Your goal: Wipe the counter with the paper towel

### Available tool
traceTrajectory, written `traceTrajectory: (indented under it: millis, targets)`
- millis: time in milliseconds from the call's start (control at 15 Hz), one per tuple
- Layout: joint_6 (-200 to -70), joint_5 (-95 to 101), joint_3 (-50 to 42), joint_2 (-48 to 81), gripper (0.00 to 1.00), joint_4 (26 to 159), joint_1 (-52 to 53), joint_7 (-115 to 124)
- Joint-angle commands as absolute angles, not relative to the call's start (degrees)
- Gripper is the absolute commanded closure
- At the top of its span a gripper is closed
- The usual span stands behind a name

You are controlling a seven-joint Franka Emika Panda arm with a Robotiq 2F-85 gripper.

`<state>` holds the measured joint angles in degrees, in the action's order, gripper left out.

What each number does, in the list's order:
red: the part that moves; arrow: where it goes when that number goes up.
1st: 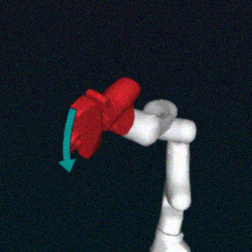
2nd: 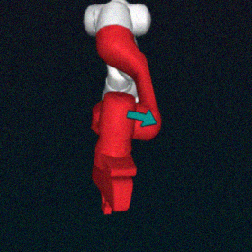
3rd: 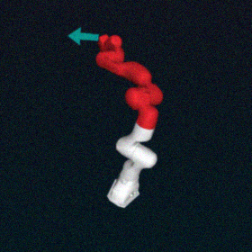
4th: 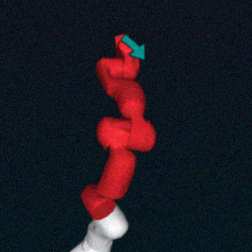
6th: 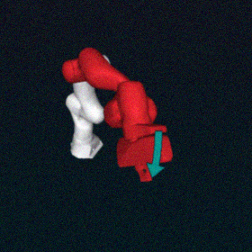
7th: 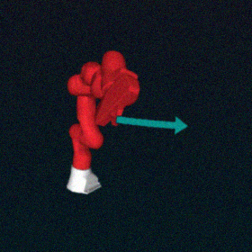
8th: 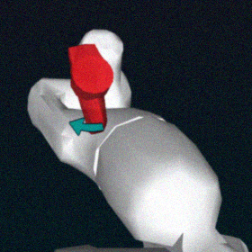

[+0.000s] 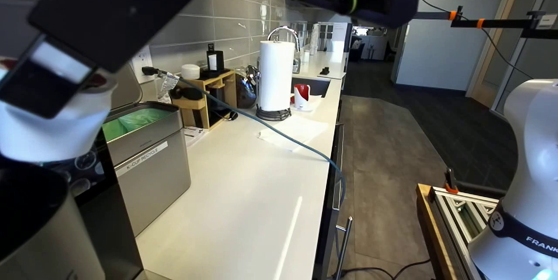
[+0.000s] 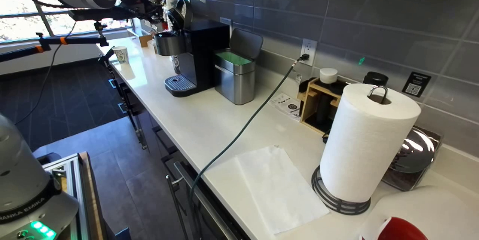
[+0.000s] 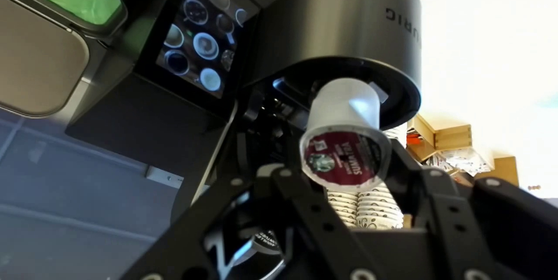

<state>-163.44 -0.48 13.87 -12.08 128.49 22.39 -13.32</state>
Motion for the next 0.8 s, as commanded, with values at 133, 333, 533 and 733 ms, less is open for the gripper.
traceTrajectory:
  millis: [133, 333, 533, 733]
  targets:
    - [-167.1, -0.4, 13.8, -4.4, 0.76, 122.7, 23.1, -18.1]
    - [-167.6, -1.5, 13.7, -1.9, 0.76, 120.3, 23.2, -20.7]
    - [-167.3, -2.0, 13.9, -0.3, 0.76, 118.3, 23.1, -20.9]
    - [-166.8, -0.3, 13.9, 0.8, 0.76, 116.7, 22.7, -18.9]
